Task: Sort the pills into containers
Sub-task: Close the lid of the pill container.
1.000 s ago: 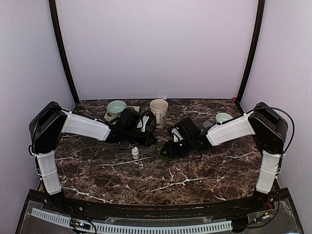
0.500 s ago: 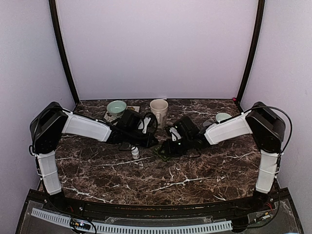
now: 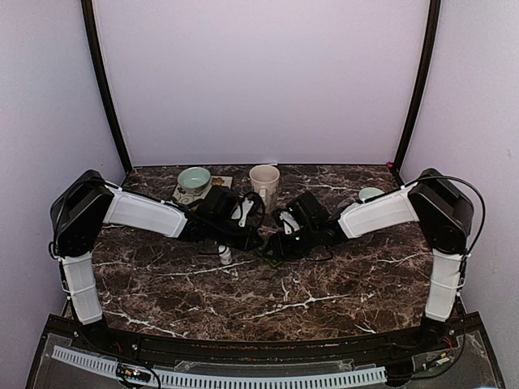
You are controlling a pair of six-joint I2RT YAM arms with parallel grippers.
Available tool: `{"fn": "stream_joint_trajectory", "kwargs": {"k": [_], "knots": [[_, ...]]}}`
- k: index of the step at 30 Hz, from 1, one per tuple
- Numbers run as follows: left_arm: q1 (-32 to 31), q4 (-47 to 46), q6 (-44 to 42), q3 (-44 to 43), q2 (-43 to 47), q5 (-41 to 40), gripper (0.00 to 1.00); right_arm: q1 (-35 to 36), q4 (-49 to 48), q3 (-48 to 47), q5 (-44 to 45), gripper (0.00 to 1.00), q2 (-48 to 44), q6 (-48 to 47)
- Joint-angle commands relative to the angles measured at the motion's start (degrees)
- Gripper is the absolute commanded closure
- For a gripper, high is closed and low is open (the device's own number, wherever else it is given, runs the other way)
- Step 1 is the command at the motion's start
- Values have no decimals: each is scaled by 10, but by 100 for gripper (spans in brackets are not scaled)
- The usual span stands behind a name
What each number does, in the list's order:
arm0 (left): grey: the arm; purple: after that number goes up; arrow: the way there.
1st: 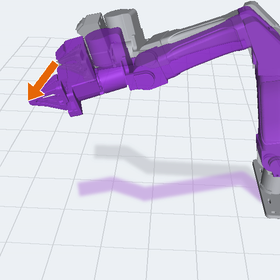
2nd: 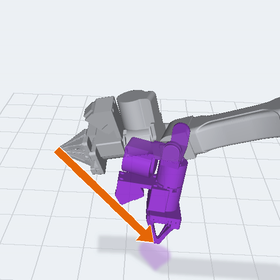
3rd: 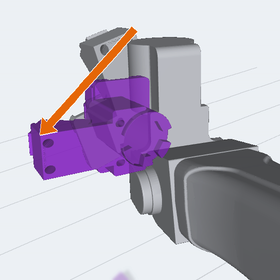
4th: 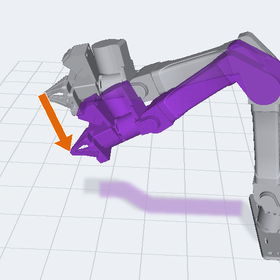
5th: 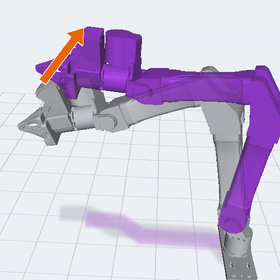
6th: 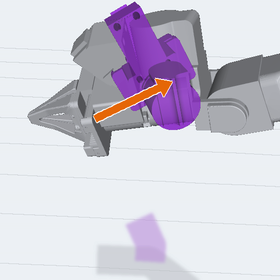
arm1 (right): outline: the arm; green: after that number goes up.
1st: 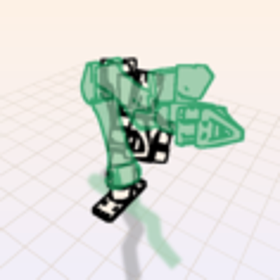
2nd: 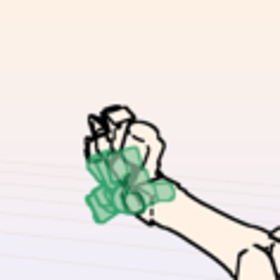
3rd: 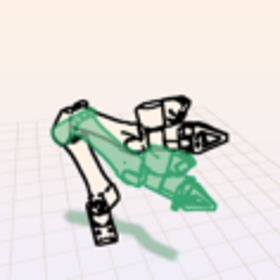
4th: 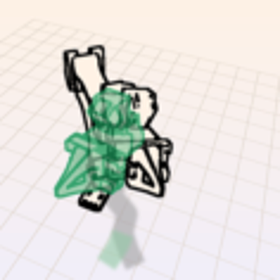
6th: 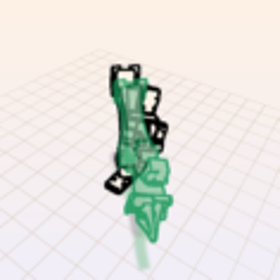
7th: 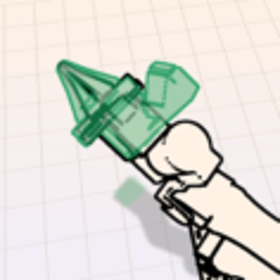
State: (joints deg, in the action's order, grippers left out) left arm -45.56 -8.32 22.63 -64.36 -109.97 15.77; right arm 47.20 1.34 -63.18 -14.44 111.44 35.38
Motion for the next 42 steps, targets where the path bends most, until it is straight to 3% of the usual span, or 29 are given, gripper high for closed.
{"fn": "stream_joint_trajectory", "kwargs": {"k": [1,21,29,36,40,42], "knots": [[-2,25,-4,-5,9,-9,100,-2,106,16,24,50,48,-18],[-7,49,-13,-27,-5,-3,100,-3,175,-4,23,58,80,-52],[-10,52,-11,-32,-9,-4,100,-2,182,1,-6,66,94,-57],[-10,58,-13,-39,-9,-8,100,-2,183,3,-25,83,101,-57],[-10,59,-12,-40,-9,-10,100,-2,188,3,-34,100,104,-57],[-10,60,-12,-41,-8,-13,100,-3,183,6,-42,100,102,-52]]}}
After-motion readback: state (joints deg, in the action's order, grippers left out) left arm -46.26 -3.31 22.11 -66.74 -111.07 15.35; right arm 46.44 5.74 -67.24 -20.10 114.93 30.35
